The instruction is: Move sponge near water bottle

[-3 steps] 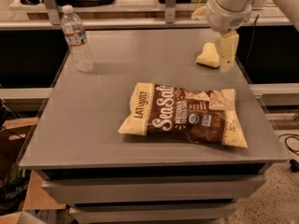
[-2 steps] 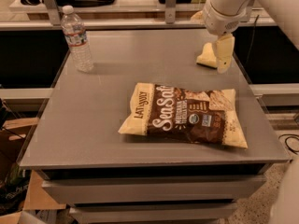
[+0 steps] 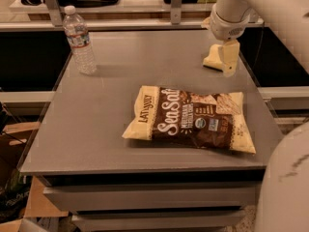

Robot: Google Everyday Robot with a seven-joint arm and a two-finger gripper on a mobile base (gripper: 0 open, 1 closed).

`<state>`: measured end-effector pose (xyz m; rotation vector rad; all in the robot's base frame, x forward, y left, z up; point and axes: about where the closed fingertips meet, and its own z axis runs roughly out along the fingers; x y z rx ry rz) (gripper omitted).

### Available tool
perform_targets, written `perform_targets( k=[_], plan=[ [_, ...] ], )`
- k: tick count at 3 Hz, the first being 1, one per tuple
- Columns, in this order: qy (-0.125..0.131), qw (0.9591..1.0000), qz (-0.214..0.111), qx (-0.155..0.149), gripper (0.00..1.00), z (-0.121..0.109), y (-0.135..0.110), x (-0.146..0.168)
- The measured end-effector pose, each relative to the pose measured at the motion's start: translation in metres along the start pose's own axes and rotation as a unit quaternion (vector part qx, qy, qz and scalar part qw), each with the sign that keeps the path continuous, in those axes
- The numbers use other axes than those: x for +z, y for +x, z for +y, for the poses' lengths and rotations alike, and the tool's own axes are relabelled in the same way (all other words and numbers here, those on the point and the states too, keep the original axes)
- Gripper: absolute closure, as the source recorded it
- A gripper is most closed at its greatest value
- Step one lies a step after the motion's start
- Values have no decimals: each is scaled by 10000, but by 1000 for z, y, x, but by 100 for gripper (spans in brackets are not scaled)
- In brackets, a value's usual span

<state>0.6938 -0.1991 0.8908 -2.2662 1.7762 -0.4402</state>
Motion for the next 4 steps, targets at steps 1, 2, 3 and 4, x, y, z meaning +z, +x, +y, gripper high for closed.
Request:
perform_targets(
  k=[1, 2, 3, 4],
  plan=[
    [-49, 9998, 107, 189, 0, -3, 11, 14],
    [-103, 9992, 143, 346, 0, -2, 22, 23],
    [-191, 9987, 142, 444, 0, 1, 29, 32],
    [-241, 9985, 135, 470, 0, 4, 31, 35]
  ],
)
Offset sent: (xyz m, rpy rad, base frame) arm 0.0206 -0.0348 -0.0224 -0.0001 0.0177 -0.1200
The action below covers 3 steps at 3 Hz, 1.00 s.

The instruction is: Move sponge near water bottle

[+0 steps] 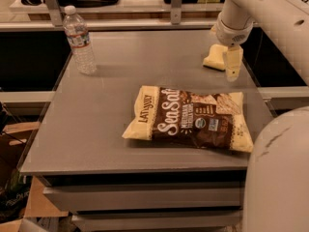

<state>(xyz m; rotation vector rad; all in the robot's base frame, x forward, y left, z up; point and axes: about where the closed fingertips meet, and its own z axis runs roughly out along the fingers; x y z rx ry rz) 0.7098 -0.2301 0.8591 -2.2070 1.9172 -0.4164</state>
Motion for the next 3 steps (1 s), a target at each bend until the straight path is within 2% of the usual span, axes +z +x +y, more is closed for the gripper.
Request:
perform_targets(
  k=[2, 3],
  plan=[
    [-161, 9999, -2, 9, 0, 4, 1, 11],
    [-252, 9997, -4, 16, 18, 4, 3, 16]
  ],
)
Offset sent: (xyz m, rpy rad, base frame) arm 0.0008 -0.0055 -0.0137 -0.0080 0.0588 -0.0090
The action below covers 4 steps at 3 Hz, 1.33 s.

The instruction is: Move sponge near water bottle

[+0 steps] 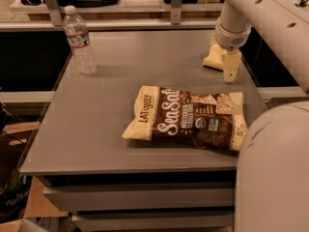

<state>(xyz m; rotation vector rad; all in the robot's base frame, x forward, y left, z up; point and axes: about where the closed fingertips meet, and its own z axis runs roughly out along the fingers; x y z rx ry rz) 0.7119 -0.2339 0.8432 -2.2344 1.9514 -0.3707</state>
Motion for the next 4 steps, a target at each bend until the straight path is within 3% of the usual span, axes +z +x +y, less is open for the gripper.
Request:
perform_targets(
  k=[3, 4],
  plan=[
    [-50, 10000, -6, 4, 87, 0, 1, 1],
    [160, 9998, -123, -33, 100, -1, 1, -16]
  ],
)
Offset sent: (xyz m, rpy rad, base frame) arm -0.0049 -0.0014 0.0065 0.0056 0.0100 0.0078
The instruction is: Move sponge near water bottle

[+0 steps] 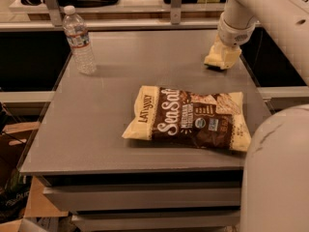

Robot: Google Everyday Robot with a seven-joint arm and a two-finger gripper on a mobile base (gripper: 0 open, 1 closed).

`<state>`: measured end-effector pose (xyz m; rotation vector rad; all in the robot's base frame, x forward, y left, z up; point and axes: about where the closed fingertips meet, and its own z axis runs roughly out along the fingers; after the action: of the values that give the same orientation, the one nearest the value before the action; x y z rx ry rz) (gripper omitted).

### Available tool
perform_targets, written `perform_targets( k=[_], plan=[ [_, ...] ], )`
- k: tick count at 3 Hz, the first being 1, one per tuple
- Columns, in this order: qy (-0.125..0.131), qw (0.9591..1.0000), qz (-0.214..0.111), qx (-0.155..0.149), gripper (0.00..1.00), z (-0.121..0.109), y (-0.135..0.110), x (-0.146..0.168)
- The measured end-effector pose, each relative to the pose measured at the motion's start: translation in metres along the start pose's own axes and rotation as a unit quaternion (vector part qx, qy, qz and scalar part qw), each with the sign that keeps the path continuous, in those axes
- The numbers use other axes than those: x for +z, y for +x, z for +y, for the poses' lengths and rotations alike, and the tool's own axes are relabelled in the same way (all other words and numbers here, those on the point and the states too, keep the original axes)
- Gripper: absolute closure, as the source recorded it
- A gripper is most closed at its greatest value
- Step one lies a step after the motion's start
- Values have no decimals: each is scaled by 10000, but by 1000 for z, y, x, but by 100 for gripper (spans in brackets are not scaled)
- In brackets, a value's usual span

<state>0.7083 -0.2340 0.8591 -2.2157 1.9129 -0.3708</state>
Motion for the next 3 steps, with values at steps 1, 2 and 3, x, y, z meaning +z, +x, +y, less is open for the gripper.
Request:
perform_targets(
  k=[1, 2, 3],
  plan=[
    [302, 9992, -205, -170, 100, -5, -4, -26],
    [670, 9955, -413, -528, 100, -14, -16, -59],
    [1045, 9881, -628, -941, 100, -22, -28, -93]
  ],
)
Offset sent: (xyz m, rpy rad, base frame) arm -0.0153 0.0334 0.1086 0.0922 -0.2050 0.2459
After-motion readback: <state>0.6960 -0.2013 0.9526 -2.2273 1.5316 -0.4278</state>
